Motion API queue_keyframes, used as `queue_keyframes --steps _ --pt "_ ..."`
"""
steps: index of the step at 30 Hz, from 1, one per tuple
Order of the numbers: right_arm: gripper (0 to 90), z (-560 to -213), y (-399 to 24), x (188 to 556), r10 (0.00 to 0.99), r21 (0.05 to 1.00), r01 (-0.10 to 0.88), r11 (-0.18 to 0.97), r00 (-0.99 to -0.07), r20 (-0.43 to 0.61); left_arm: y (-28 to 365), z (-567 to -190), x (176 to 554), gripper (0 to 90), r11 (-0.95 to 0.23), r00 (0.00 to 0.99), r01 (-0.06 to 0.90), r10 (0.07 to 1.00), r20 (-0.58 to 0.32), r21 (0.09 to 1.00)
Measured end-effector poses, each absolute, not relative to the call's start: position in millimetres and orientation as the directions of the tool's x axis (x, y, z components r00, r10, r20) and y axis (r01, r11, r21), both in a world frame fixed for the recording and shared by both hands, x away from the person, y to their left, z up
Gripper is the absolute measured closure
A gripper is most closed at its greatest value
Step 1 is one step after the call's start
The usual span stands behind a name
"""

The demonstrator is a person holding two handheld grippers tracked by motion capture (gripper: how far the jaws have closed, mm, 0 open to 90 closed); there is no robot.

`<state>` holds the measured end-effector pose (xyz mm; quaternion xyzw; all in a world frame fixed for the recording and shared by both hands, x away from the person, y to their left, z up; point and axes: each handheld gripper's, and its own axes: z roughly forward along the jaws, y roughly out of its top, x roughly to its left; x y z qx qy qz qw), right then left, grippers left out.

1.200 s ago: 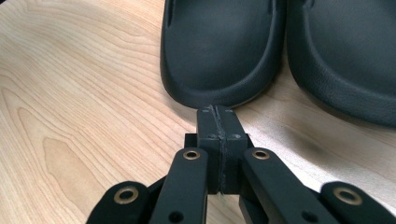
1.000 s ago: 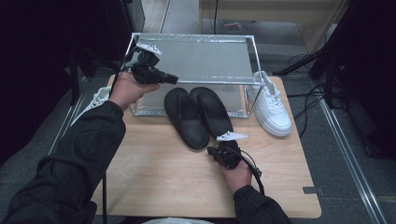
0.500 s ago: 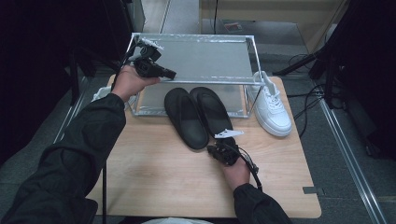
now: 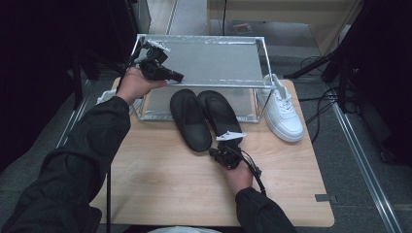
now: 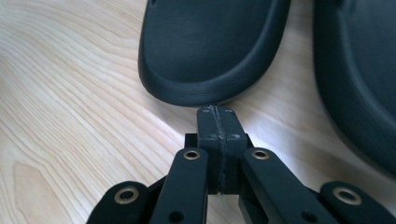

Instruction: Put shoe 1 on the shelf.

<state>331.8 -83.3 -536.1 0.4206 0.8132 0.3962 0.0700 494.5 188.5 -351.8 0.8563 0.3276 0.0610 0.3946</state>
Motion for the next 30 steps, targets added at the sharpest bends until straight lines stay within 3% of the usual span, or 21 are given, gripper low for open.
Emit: queue_keyframes --steps 11,30 --pt "90.0 -528.6 -53.3 344.5 0.73 0.703 0.619 0.351 -0.651 0.21 188.8 -351.7 495.7 88.4 -0.462 0.765 0.536 0.62 -0.175 0.707" --pt "90.0 -532.2 -12.4 379.8 0.743 0.689 0.655 0.312 -0.62 0.253 184.5 -349.8 492.7 88.4 -0.491 0.767 0.521 0.628 -0.131 0.698"
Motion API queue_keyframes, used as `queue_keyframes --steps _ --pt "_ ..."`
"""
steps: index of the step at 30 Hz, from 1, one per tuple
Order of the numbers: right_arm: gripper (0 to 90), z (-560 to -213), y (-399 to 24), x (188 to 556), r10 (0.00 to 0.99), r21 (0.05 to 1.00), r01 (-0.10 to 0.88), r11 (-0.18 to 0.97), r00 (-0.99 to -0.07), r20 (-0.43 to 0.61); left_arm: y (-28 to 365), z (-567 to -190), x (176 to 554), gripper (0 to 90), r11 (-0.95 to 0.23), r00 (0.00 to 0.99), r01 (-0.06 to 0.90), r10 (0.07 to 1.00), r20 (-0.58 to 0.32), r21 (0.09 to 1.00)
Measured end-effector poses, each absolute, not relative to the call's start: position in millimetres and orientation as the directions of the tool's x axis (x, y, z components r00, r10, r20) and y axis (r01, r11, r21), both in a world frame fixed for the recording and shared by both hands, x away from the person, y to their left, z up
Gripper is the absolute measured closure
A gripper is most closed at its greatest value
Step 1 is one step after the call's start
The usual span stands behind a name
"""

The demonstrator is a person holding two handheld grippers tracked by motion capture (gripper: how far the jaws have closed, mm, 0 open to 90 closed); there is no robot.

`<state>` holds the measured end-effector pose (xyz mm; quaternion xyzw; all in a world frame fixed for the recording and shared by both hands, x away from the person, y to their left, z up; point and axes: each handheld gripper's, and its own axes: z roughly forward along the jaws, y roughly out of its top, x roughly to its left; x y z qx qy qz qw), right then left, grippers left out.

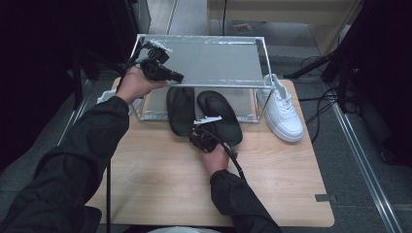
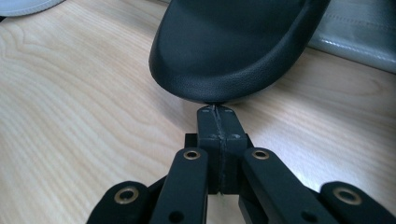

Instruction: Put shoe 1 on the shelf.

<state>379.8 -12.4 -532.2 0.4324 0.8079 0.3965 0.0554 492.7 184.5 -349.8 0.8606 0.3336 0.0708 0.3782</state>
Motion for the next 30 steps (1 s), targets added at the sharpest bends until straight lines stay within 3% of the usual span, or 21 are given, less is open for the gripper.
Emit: queue_keyframes --steps 8,21,30 --pt "90.0 -532.0 -0.5 398.1 0.747 0.664 0.704 0.254 -0.579 0.327 185.3 -350.4 493.6 88.4 -0.484 0.765 0.528 0.627 -0.144 0.698" --pt "90.0 -530.5 16.9 428.2 0.769 0.662 0.705 0.253 -0.562 0.305 185.8 -351.1 493.6 88.4 -0.475 0.761 0.533 0.632 -0.151 0.7" --pt "90.0 -530.2 26.4 426.3 0.749 0.661 0.696 0.28 -0.589 0.303 185.2 -350.7 492.8 87.8 -0.479 0.76 0.532 0.635 -0.143 0.699"
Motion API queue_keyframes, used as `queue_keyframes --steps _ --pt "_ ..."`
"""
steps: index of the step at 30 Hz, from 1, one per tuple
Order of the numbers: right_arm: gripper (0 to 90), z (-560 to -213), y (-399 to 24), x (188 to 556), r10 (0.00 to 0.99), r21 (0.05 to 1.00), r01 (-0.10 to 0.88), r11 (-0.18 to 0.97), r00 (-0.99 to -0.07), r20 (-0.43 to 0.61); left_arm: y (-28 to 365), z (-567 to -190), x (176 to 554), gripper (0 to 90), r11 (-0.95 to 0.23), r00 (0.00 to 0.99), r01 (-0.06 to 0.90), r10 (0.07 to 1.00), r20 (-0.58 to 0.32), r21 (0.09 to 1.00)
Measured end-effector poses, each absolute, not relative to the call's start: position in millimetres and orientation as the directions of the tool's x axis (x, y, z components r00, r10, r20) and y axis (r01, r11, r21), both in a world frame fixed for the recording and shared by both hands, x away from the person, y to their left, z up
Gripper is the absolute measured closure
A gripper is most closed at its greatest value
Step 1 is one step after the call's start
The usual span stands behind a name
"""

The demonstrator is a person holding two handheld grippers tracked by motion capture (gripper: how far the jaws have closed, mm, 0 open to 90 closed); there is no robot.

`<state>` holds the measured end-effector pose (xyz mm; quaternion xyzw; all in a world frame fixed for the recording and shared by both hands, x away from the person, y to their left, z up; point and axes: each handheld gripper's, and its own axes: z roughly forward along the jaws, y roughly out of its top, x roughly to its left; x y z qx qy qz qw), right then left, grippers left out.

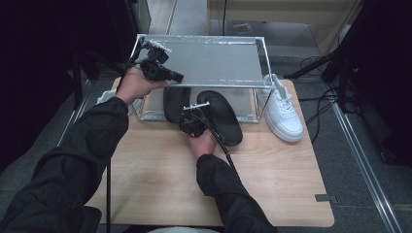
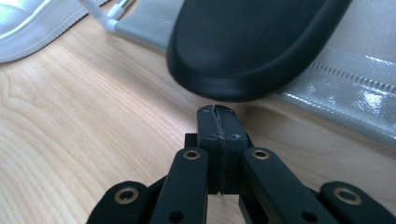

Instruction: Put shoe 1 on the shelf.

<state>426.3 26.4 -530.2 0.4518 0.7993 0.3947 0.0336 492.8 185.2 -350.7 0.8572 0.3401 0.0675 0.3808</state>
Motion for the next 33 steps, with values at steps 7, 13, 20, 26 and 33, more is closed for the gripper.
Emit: queue_keyframes --steps 7,13,20,26,33 --pt "90.0 -518.8 7.4 412.2 0.733 0.69 0.662 0.293 -0.618 0.283 185.3 -350.6 493.7 87.8 -0.468 0.752 0.545 0.64 -0.158 0.696" --pt "90.0 -509.7 -26.8 393.1 0.723 0.701 0.651 0.292 -0.63 0.284 187.5 -351.7 494.7 87.8 -0.446 0.742 0.562 0.644 -0.186 0.697" --pt "90.0 -506.6 -56.8 374.6 0.705 0.705 0.65 0.284 -0.64 0.305 190.0 -354.2 495.3 87.8 -0.409 0.727 0.581 0.649 -0.224 0.703" --pt "90.0 -506.0 -82.1 360.3 0.711 0.715 0.628 0.308 -0.651 0.265 189.3 -353.0 495.9 87.8 -0.425 0.734 0.577 0.645 -0.214 0.697" --pt "90.0 -508.1 -119.1 344.0 0.739 0.707 0.635 0.311 -0.629 0.241 189.0 -352.7 495.8 87.8 -0.433 0.738 0.571 0.643 -0.206 0.697"
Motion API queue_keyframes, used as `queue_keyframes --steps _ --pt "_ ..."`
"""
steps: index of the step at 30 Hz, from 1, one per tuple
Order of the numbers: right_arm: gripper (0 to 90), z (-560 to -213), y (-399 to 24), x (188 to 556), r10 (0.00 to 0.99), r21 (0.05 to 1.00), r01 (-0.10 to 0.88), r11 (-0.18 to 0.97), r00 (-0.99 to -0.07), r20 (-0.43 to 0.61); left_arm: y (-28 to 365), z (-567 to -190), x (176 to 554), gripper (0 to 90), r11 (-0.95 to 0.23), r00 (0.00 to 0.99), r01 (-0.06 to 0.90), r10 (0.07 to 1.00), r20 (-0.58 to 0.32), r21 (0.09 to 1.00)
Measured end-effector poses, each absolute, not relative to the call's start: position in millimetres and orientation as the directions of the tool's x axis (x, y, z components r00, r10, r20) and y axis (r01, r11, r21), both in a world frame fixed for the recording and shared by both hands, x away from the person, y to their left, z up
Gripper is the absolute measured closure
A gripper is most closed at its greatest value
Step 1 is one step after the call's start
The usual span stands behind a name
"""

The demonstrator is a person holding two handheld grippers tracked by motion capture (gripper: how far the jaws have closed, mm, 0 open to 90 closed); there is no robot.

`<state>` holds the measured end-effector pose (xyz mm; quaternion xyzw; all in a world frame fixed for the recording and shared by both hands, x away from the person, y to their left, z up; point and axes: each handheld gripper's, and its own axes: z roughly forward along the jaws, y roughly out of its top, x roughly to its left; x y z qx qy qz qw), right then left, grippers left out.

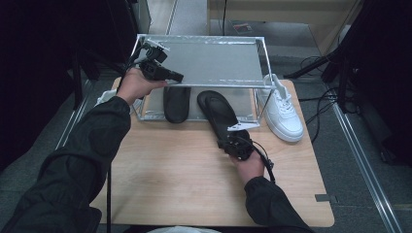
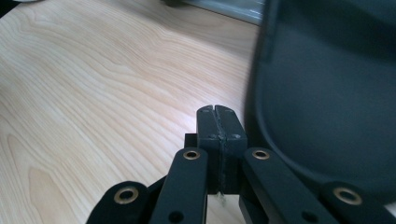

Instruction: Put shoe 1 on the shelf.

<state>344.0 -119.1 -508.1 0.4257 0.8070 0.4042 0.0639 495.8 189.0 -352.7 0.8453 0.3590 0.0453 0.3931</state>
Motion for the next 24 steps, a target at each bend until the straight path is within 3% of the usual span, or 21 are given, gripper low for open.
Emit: queue_keyframes --steps 5,24 --pt "90.0 -508.0 -135.0 337.0 0.752 0.699 0.627 0.344 -0.63 0.195 188.8 -353.1 495.2 87.8 -0.43 0.737 0.569 0.644 -0.204 0.701" --pt "90.0 -511.8 -173.3 337.8 0.797 0.688 0.656 0.311 -0.574 0.187 189.7 -354.6 494.1 87.9 -0.416 0.732 0.571 0.648 -0.209 0.708"
